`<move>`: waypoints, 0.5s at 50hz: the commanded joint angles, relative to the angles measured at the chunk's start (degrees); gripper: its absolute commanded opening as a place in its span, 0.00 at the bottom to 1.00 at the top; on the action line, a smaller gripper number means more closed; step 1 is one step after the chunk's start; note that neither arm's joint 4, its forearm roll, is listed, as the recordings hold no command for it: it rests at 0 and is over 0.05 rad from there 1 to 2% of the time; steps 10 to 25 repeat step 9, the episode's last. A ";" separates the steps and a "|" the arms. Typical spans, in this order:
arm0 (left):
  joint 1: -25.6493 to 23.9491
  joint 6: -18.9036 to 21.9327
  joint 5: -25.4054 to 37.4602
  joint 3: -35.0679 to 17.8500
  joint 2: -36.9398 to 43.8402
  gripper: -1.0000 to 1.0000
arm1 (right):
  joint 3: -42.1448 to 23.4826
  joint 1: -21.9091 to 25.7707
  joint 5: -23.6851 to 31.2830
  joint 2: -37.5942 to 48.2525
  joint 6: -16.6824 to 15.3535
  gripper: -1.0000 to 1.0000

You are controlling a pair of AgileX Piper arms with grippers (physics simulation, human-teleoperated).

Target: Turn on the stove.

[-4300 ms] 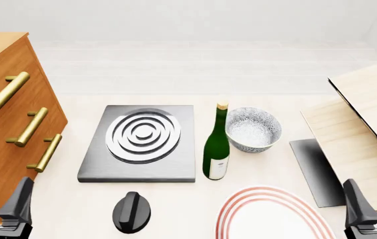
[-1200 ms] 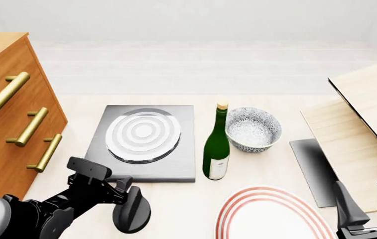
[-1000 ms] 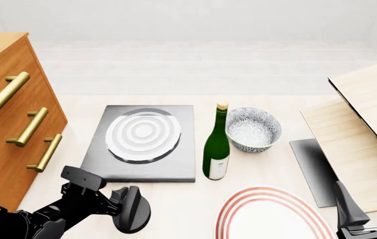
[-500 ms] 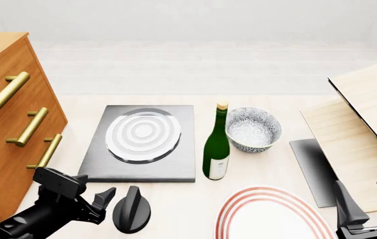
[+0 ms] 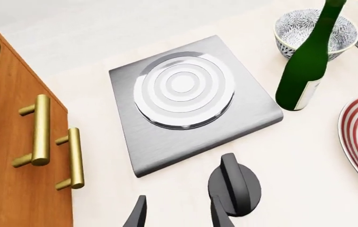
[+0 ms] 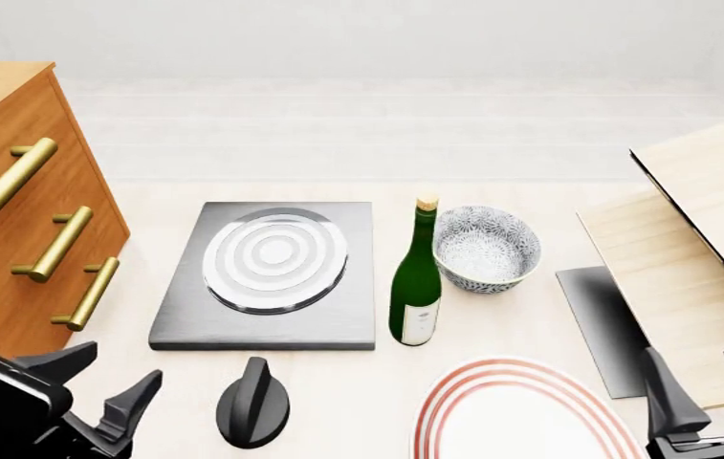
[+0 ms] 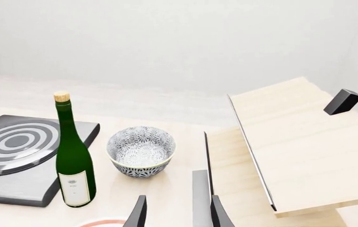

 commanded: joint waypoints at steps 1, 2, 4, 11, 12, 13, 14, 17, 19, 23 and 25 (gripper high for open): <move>1.71 0.65 12.23 -3.14 -12.02 1.00 | -0.01 0.09 0.68 -0.71 0.28 1.00; 1.93 0.66 13.29 -3.45 -13.04 1.00 | -0.01 0.14 0.65 -0.67 0.32 1.00; 2.15 0.75 15.43 -3.95 -14.98 1.00 | -0.02 0.16 0.77 -0.93 0.22 1.00; 2.81 0.53 22.28 -6.63 -20.10 1.00 | -0.01 0.29 0.55 -0.70 0.25 1.00; 2.81 0.53 22.28 -6.63 -20.10 1.00 | -0.01 0.29 0.55 -0.70 0.25 1.00; 2.81 0.53 22.28 -6.63 -20.10 1.00 | -0.01 0.29 0.55 -0.70 0.25 1.00; 2.81 0.53 22.28 -6.63 -20.10 1.00 | -0.01 0.29 0.55 -0.70 0.25 1.00; 2.81 0.53 22.28 -6.63 -20.10 1.00 | -0.01 0.29 0.55 -0.70 0.25 1.00; 2.81 0.53 22.28 -6.63 -20.10 1.00 | -0.01 0.29 0.55 -0.70 0.25 1.00; 2.81 0.53 22.28 -6.63 -20.10 1.00 | -0.01 0.29 0.55 -0.70 0.25 1.00; 2.81 0.53 22.28 -6.63 -20.10 1.00 | -0.01 0.29 0.55 -0.70 0.25 1.00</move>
